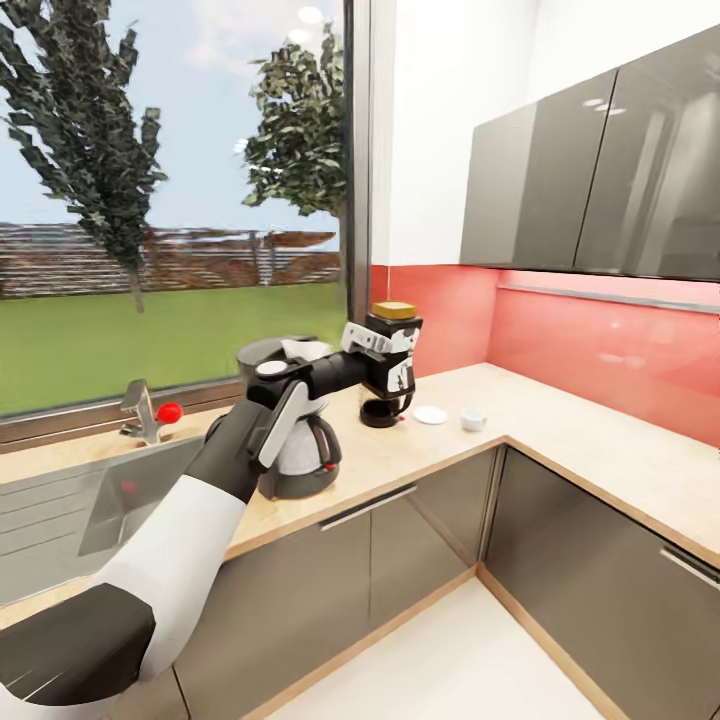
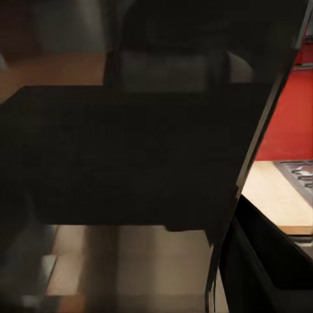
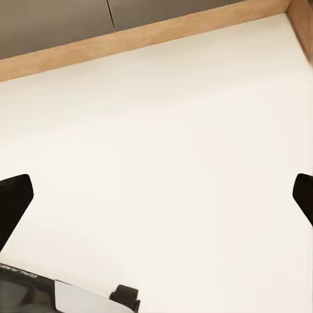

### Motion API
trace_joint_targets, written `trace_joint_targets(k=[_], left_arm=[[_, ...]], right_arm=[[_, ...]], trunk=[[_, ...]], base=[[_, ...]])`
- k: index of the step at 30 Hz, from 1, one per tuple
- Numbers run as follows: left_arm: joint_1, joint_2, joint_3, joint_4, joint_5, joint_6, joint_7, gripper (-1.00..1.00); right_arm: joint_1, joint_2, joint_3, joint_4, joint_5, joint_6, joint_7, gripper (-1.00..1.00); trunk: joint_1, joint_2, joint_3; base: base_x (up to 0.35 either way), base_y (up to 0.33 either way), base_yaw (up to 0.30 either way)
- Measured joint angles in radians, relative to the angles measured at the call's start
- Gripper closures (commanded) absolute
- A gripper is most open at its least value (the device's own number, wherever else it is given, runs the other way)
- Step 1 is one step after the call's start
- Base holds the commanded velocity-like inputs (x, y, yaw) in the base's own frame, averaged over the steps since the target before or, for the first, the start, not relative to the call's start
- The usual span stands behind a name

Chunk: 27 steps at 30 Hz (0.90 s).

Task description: Set up a coffee station on the kitchen countertop: keep the coffee maker on the countertop, move the bottle of coffee from the kitchen shelf to the counter next to the coffee maker, place a paper coffee filter on top of the coffee maker, put the saucer next to the coffee maker with the coffee cup on the saucer, and place the electric kettle next to the coffee maker.

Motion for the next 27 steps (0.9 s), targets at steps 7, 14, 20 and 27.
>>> trace_joint_targets(k=[7,14,20,27], left_arm=[[0.0,0.001,0.001,0.0,0.0,0.0,0.0,1.0],[0.0,0.001,0.002,0.0,0.0,0.0,0.0,1.0],[0.0,0.001,0.002,0.0,0.0,0.0,-0.001,1.0],[0.0,0.002,0.002,0.0,-0.002,0.0,-0.002,1.0]], right_arm=[[0.001,0.0,0.001,0.014,0.001,-0.002,-0.001,-1.0],[0.001,0.0,0.001,0.025,0.002,-0.002,0.0,-1.0],[0.001,0.001,0.002,0.024,0.002,-0.001,0.002,-1.0],[0.001,0.006,0.002,0.021,0.001,0.001,0.001,-1.0]], trunk=[[0.0,0.0,0.0],[0.0,0.0,0.0],[0.0,0.0,0.0],[0.0,0.0,0.0]], base=[[0.0,-0.05,0.003],[0.0,-0.004,0.0],[0.0,0.0,0.0],[-0.031,0.024,0.0]])
